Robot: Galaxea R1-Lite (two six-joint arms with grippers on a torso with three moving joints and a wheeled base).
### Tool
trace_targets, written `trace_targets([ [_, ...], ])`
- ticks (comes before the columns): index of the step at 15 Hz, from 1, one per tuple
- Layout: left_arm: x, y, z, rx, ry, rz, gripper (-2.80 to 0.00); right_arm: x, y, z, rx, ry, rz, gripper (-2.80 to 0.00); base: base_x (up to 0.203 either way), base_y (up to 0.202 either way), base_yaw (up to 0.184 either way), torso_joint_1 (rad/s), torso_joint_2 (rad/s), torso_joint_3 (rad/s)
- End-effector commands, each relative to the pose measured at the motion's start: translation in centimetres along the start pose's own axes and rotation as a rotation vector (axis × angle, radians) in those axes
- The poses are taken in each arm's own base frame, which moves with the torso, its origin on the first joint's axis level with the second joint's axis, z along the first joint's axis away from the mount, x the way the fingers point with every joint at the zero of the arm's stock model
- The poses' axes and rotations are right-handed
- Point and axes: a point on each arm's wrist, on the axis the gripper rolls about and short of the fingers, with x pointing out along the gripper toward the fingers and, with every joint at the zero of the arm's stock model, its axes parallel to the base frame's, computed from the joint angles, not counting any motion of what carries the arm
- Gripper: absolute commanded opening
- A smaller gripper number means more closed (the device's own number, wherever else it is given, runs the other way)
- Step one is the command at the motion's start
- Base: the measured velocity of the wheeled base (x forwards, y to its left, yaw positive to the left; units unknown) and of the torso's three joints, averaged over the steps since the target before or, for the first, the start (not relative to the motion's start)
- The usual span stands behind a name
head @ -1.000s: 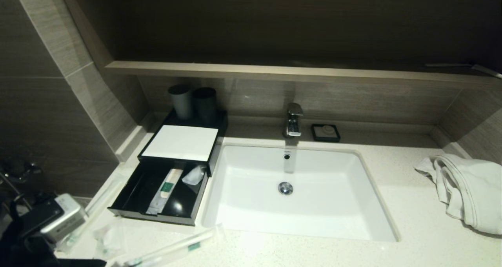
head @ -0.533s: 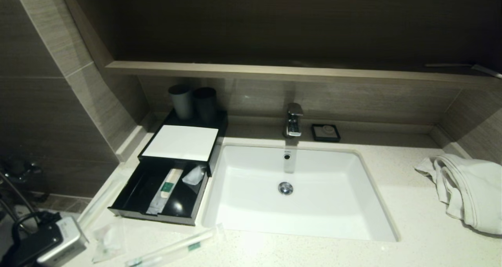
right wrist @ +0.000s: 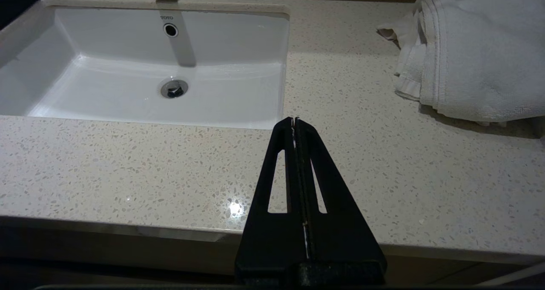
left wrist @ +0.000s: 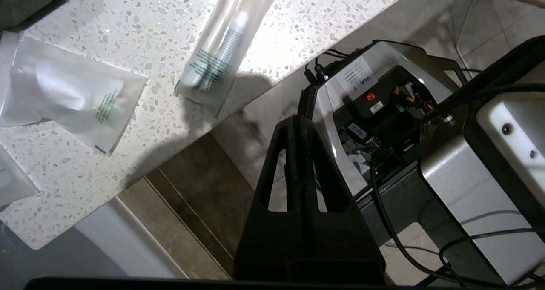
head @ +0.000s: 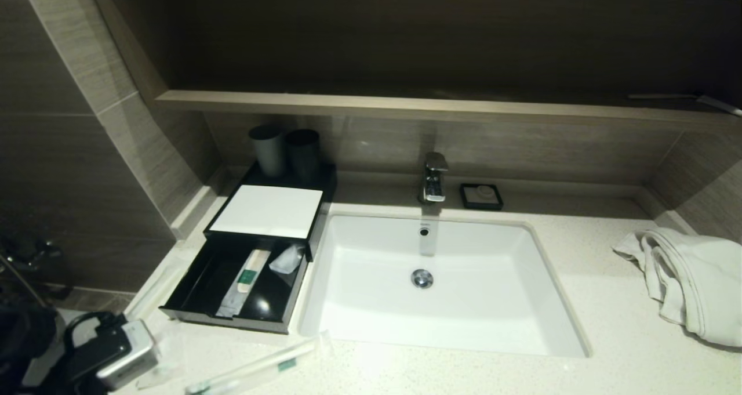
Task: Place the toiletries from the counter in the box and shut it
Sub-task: Pick up the bathroom toiletry
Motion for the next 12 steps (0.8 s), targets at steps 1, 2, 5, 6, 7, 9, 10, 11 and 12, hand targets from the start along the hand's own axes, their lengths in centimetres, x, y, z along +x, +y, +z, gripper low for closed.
trace_targets([
  [1,1.5,0.7,0.3,-0.025,0.057,-0.024,-2.80,0.0,0.0,0.0,0.001,0.000,0.000,-2.80,0.000,0.000,0.000,0.000,0.00,0.000],
  [2,2.0,1.2,0.3,-0.042,0.067,-0.020,-2.80,0.0,0.0,0.0,0.001,0.000,0.000,-2.80,0.000,0.000,0.000,0.000,0.00,0.000],
  [5,3.3,1.8,0.3,-0.052,0.066,-0.015,-2.80,0.0,0.0,0.0,0.001,0.000,0.000,-2.80,0.000,0.000,0.000,0.000,0.00,0.000],
  [6,3.7,2.1,0.5,-0.053,0.067,-0.016,-2.80,0.0,0.0,0.0,0.001,0.000,0.000,-2.80,0.000,0.000,0.000,0.000,0.00,0.000],
  [7,4.2,2.4,0.7,-0.051,0.062,-0.015,-2.80,0.0,0.0,0.0,0.001,0.000,0.000,-2.80,0.000,0.000,0.000,0.000,0.00,0.000],
  [9,4.7,2.7,1.0,-0.048,0.032,-0.031,-2.80,0.0,0.0,0.0,0.001,0.000,0.000,-2.80,0.000,0.000,0.000,0.000,0.00,0.000],
  [10,4.9,2.7,1.0,-0.049,0.036,-0.037,-2.80,0.0,0.0,0.0,0.001,0.000,0.000,-2.80,0.000,0.000,0.000,0.000,0.00,0.000],
  [11,5.1,2.8,1.0,-0.050,0.045,-0.042,-2.80,0.0,0.0,0.0,0.000,0.000,0.000,-2.80,0.000,0.000,0.000,0.000,0.00,0.000],
  [12,5.2,2.8,1.0,-0.051,0.051,-0.045,-2.80,0.0,0.0,0.0,0.001,0.000,0.000,-2.80,0.000,0.000,0.000,0.000,0.00,0.000],
])
